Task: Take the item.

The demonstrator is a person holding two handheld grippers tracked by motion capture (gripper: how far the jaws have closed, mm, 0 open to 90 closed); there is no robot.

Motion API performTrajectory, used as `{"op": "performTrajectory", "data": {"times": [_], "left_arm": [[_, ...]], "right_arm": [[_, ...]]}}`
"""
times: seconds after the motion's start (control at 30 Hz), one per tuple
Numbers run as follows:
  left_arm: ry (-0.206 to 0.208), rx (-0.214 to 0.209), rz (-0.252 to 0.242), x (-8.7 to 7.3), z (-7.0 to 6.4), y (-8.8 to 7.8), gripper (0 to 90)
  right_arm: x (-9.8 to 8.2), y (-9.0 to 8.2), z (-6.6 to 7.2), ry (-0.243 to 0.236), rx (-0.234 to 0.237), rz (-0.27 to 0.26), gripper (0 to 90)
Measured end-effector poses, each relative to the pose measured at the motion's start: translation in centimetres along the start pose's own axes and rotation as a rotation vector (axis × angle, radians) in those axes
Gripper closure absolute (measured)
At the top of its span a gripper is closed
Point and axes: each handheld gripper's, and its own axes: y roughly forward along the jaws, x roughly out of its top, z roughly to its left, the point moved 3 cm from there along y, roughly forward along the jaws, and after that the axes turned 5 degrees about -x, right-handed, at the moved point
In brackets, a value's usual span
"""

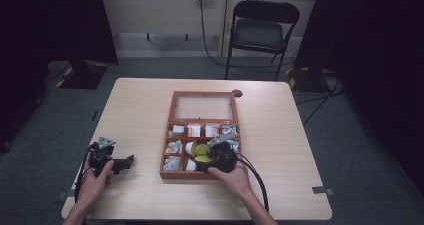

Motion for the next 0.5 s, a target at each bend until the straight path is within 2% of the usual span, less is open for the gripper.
{"op": "performTrajectory", "data": {"times": [0.13, 0.3, 0.33, 0.5], "left_arm": [[0.001, 0.0, 0.0, 0.0, 0.01, 0.0, 0.2], [0.001, 0.001, 0.0, 0.0, 0.01, -0.01, 0.2], [0.0, 0.0, 0.0, 0.0, 0.0, 0.0, 0.2], [0.0, -0.001, 0.0, 0.0, 0.0, 0.01, 0.2]], "right_arm": [[-0.05, 0.49, 0.26, -0.013, -0.004, 0.014, 37.3], [-0.05, 0.71, 0.19, -0.012, -0.006, 0.016, 39.4], [-0.17, 0.76, 0.14, -0.017, -0.01, 0.025, 43.2], [-0.19, 0.81, 0.1, -0.015, -0.013, 0.036, 43.2]]}}
